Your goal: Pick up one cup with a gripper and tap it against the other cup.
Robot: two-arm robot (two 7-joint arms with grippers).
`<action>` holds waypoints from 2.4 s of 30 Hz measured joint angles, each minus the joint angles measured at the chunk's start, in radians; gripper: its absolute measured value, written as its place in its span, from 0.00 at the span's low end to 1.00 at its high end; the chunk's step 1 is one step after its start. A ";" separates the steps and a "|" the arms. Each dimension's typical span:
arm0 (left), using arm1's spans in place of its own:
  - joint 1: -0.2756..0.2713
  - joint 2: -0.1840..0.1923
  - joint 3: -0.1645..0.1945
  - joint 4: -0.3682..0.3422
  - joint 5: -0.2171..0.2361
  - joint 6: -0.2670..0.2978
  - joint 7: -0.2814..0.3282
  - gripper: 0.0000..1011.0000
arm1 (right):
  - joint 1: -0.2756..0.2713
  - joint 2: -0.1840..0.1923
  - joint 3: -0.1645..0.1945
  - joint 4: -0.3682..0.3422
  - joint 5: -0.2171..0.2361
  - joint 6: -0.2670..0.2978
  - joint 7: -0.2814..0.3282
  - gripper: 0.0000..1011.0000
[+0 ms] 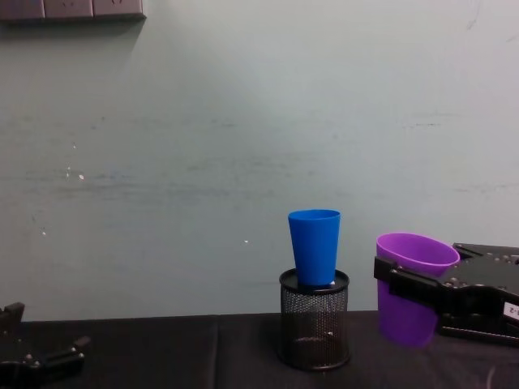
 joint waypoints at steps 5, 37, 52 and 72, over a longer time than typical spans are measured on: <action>0.000 0.000 0.000 0.000 0.000 0.000 0.000 1.00 | 0.000 0.000 0.000 0.000 0.000 0.000 0.000 0.73; 0.000 0.000 0.000 0.000 0.000 0.000 0.000 1.00 | 0.072 -0.020 -0.019 0.060 0.049 0.025 0.033 0.73; 0.000 0.000 0.000 0.000 0.000 0.000 0.000 1.00 | 0.192 -0.068 -0.043 0.198 0.016 0.001 0.012 0.73; 0.000 0.000 0.000 0.000 0.000 0.000 0.000 1.00 | 0.293 -0.114 -0.053 0.339 0.014 -0.030 0.039 0.73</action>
